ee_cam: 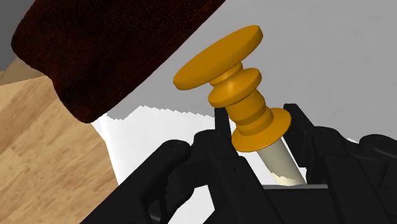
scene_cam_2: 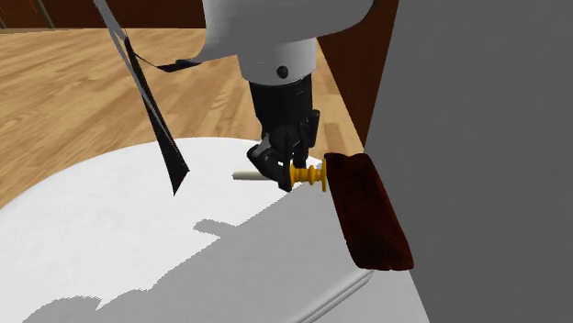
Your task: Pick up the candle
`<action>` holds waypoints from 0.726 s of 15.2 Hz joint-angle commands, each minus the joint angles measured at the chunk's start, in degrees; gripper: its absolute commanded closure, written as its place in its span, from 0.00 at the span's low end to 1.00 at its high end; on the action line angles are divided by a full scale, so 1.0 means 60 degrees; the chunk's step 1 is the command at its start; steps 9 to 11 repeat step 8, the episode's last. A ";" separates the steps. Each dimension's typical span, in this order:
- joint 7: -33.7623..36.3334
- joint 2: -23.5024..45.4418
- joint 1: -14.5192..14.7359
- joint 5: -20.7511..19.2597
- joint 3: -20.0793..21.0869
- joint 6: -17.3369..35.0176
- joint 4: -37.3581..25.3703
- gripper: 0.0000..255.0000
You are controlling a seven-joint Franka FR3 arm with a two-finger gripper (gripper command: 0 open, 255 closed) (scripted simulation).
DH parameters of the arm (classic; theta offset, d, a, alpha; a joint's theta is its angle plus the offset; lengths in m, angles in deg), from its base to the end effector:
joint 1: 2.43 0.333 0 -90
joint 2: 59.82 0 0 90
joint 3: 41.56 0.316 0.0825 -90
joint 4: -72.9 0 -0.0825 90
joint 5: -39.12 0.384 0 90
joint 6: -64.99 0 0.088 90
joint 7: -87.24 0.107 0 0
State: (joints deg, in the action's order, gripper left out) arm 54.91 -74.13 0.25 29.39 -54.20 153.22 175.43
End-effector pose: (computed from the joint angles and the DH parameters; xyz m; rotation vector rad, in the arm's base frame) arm 0.4604 -0.1136 0.6444 2.9766 0.5917 -0.0710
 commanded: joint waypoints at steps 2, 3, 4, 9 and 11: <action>-0.0066 0.0116 0.0004 0.0022 0.0000 -0.0388 -0.0503 1.00; -0.0088 0.0162 0.0006 0.0030 0.0001 -0.0520 -0.0682 1.00; -0.0110 0.0211 0.0007 0.0038 0.0001 -0.0652 -0.0864 1.00; -0.0159 0.0325 0.0011 0.0057 0.0000 -0.0941 -0.1268 1.00; -0.0159 0.0325 0.0011 0.0057 0.0000 -0.0941 -0.1268 1.00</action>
